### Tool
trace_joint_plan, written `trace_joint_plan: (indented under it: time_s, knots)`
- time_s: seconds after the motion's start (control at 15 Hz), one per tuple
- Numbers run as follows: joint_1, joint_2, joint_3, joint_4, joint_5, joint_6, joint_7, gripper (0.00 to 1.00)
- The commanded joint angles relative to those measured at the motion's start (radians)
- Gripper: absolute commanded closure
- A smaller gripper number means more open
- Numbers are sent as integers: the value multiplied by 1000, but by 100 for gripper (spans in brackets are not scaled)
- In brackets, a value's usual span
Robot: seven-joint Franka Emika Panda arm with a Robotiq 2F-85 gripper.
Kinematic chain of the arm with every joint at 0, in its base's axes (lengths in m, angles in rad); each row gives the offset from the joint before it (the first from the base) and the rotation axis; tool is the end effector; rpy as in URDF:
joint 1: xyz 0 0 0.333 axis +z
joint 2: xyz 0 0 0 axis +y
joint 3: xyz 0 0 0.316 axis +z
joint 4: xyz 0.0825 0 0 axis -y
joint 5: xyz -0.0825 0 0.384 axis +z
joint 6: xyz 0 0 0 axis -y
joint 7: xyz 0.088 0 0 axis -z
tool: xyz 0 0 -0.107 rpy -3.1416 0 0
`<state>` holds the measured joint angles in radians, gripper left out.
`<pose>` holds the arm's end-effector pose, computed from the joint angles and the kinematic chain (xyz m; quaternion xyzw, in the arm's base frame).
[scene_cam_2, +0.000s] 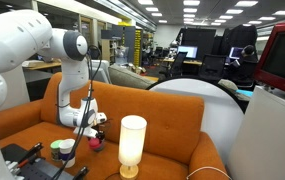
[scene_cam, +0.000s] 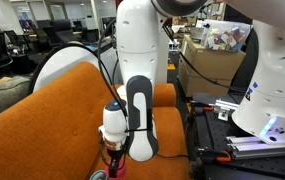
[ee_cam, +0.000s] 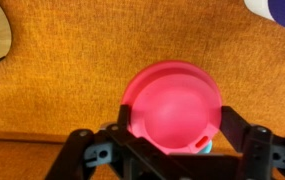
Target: Put the red lid on the white and blue cup
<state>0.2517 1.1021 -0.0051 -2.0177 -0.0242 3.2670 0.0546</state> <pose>0.4967 0.1271 -0.0729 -0.9913 -0.1092 -0.0729 0.0095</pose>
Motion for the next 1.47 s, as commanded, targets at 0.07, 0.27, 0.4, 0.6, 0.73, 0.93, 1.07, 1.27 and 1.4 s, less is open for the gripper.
trace_joint_plan:
  time_s: [0.07,0.27,0.4,0.6,0.73,0.93,1.07,1.27,1.4]
  knots:
    - [74,-101,-22,-120,40,95,5,36]
    - [123,-163,-31,-184,67,142,-2,36]
    - [138,-209,-23,-223,72,118,-12,36]
    - [161,-269,-17,-267,62,92,-28,36]
    - [162,-304,0,-286,45,54,-44,36]
    - [143,-344,38,-290,15,-73,-56,36]
    - [138,-359,51,-281,-6,-154,-61,36]
    - [123,-359,73,-266,-36,-226,-71,36]
    - [125,-343,74,-251,-49,-262,-72,36]
